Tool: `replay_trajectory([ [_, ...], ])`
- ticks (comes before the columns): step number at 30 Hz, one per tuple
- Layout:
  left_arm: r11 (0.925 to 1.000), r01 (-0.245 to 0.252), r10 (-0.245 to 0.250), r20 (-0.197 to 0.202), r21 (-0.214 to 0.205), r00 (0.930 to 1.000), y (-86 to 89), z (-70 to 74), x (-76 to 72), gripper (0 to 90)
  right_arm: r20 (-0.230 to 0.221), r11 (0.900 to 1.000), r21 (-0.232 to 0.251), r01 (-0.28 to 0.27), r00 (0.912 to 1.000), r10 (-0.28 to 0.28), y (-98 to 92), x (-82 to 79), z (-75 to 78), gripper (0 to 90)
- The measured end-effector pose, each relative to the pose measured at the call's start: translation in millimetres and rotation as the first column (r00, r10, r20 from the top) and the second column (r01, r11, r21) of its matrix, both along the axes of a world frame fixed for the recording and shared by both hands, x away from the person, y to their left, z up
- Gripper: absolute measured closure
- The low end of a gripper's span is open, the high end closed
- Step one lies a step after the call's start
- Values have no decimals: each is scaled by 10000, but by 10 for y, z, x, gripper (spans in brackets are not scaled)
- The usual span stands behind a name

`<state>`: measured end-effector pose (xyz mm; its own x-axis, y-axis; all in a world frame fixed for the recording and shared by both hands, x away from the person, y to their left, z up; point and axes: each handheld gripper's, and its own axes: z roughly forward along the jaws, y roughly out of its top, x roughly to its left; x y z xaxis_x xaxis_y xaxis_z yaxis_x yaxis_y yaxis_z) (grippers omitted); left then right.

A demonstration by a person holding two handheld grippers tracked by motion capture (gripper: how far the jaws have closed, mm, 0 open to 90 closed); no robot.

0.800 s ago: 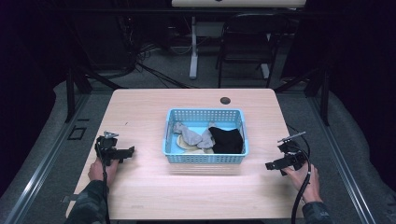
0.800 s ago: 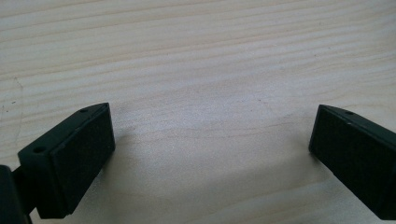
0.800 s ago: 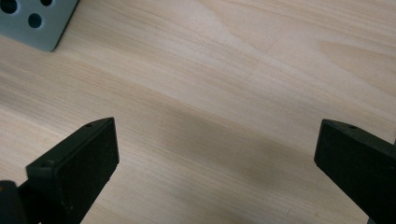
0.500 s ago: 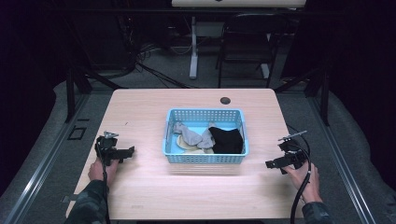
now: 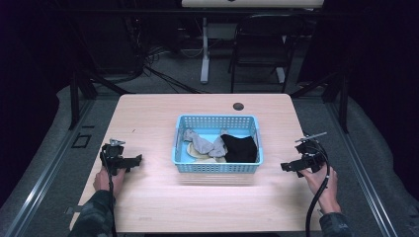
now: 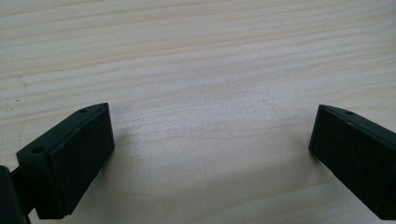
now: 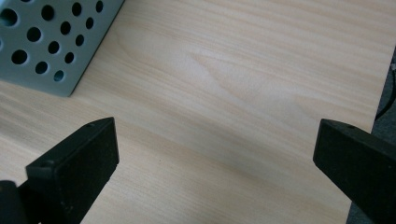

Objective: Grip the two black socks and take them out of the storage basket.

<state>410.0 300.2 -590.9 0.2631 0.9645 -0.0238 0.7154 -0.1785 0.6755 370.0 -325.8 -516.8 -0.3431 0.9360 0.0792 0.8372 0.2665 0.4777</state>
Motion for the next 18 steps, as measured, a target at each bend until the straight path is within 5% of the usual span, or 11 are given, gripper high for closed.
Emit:
replay_trajectory([
  [18,10000,42,-42,-14,45,10000,5,2,-1,1,554,9989,121,-443,9975,436,145,61,335,0],
])
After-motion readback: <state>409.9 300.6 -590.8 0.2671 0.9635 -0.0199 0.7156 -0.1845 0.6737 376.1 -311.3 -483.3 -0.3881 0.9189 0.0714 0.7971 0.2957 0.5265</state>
